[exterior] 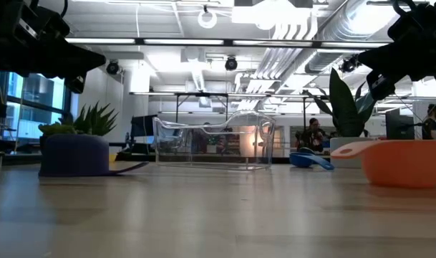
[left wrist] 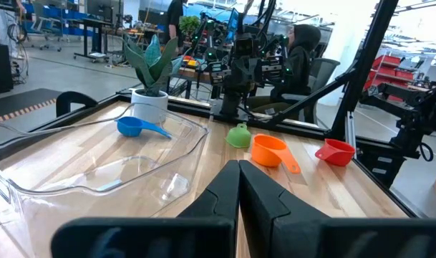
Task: Nest measuring cups in basket
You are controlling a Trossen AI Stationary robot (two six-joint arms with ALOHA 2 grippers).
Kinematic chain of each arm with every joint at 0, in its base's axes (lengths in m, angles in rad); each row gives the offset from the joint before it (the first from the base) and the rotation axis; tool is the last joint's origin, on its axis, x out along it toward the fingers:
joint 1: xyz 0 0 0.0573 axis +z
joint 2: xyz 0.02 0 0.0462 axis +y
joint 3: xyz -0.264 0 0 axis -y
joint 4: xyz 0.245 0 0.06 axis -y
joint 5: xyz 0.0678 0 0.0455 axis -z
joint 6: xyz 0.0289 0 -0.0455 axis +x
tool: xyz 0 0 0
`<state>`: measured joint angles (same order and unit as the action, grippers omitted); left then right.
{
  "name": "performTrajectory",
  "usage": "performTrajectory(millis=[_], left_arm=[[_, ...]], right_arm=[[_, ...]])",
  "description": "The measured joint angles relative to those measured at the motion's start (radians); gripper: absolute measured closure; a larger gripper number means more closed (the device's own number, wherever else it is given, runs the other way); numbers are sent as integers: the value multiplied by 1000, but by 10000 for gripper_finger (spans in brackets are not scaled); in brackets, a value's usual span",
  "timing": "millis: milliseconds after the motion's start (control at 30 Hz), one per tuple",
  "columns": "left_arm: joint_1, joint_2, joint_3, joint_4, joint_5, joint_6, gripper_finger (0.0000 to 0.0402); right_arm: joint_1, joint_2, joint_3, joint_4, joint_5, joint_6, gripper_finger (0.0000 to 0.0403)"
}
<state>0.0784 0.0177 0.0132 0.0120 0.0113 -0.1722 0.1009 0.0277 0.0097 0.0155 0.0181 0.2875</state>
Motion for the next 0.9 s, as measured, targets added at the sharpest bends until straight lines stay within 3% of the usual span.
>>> performTrajectory(millis=[333, 567, 733, 900], left_arm=[[0, 0, 0, 0, 0, 0, 401], [0, 0, 0, 0, 0, 0, 401], [0, 0, 0, 0, 0, 0, 401], [0, 0, 0, 0, 0, 0, 401]], right_arm=[[0, 0, 0, 15, 5, 0, 403], [0, 0, 0, 217, 17, 0, 403], [0, 0, 0, 424, 130, 52, 403], [0, 0, 0, 577, 319, 228, 403]])
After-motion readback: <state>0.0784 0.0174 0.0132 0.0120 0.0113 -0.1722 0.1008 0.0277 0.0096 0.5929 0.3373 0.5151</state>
